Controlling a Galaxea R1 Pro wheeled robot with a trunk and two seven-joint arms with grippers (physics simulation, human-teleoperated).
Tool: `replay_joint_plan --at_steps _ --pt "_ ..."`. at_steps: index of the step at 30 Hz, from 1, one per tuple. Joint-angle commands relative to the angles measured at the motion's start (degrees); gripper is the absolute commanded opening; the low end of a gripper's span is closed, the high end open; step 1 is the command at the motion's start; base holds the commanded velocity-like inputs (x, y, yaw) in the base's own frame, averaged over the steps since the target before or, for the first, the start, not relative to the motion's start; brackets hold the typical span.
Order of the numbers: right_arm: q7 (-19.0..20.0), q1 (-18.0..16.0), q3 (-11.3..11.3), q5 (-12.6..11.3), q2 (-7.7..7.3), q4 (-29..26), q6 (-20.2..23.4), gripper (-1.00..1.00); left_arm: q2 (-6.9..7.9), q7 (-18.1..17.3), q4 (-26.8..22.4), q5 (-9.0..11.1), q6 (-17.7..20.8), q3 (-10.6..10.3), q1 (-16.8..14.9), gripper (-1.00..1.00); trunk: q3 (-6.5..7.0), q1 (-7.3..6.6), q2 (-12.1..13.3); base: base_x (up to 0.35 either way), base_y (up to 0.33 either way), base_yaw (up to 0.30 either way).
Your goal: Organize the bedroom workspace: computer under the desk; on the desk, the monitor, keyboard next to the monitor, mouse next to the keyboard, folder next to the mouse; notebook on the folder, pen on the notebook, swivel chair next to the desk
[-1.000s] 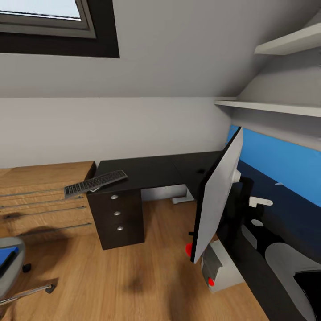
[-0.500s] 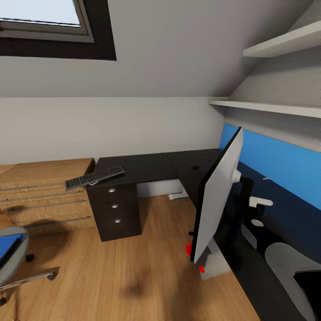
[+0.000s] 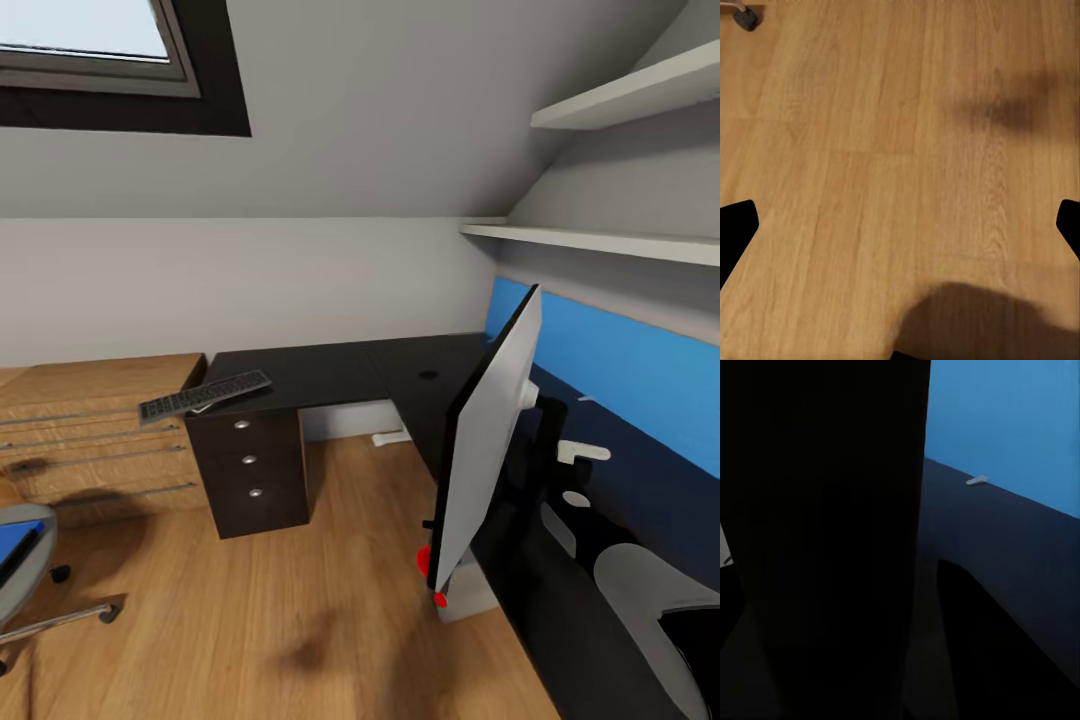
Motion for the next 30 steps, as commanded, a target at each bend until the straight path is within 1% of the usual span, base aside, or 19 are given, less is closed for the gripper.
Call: replay_joint_plan --at_steps 1,9,15,21,30 --pt "-0.36 -0.01 0.56 -1.67 -0.07 0.72 -0.42 -1.0 -0.02 0.0 -0.13 0.26 -0.08 0.08 0.03 1.0 -0.06 0.01 -0.02 0.034 -0.042 0.0" --pt "-0.36 -0.01 0.55 -1.67 -0.07 0.71 0.18 -1.0 -0.01 0.06 -0.09 0.26 -0.07 0.1 0.03 1.0 -0.06 0.01 -0.02 0.009 -0.015 0.0" --pt "-0.36 -0.01 0.55 -1.67 -0.14 0.72 0.33 -1.0 -0.03 0.06 -0.08 0.26 -0.05 0.1 0.03 1.0 -0.06 0.01 -0.02 0.001 -0.146 0.0" --pt "-0.36 -0.01 0.55 -1.67 -0.17 0.66 0.77 -1.0 -0.09 0.01 -0.08 0.26 0.0 0.04 0.03 1.0 -0.06 0.01 -0.02 0.0 -0.061 0.0" --pt "-0.33 -0.01 0.55 -1.67 -0.16 0.72 0.89 -1.0 -0.03 -0.08 -0.08 0.2 0.01 0.1 0.03 1.0 -0.06 0.01 -0.02 0.0 -0.249 0.0"
